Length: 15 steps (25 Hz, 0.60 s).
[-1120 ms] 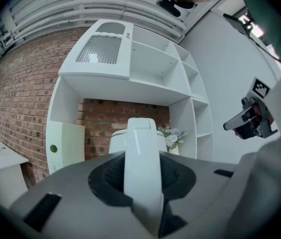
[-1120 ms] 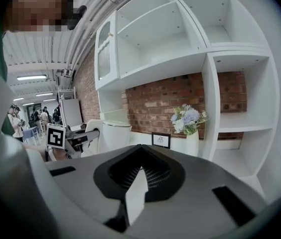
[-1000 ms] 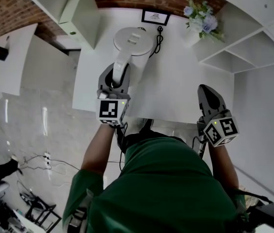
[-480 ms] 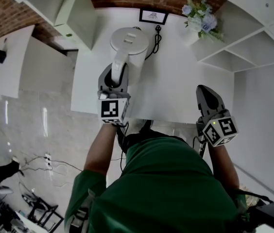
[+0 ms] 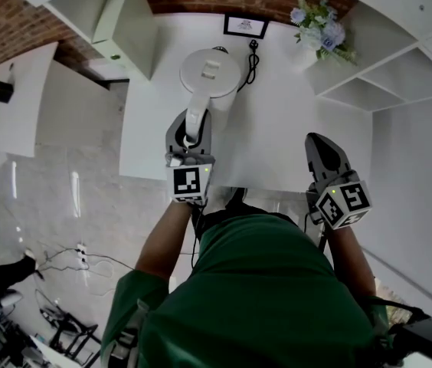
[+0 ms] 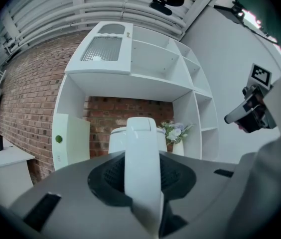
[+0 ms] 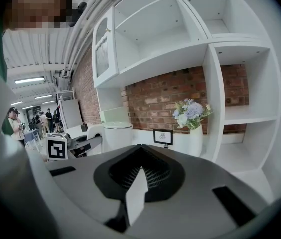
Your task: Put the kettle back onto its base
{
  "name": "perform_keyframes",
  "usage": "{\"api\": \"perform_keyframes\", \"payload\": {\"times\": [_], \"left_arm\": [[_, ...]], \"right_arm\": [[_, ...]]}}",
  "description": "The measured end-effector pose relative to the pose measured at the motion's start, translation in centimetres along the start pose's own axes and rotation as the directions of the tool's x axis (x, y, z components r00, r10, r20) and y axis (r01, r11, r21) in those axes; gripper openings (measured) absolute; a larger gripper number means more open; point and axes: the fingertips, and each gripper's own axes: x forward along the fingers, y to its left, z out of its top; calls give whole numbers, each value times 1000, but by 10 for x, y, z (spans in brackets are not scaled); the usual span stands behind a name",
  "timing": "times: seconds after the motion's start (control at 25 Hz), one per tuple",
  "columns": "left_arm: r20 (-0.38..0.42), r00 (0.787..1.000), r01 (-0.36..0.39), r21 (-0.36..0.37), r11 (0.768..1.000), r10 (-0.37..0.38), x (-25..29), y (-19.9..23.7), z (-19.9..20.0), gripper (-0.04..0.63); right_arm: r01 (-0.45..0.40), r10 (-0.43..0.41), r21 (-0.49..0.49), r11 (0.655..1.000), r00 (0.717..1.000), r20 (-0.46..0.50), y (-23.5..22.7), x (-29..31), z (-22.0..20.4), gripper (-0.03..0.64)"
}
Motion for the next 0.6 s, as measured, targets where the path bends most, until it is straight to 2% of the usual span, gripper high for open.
{"api": "perform_keyframes", "payload": {"times": [0.32, 0.6], "left_arm": [[-148, 989, 29, 20, 999, -25, -26, 7, -23, 126], [-305, 951, 67, 37, 997, -53, -46, 10, -44, 126]], "right_arm": [[9, -10, 53, 999, 1000, 26, 21, 1, -4, 12], [44, -50, 135, 990, 998, 44, 37, -9, -15, 12]]}}
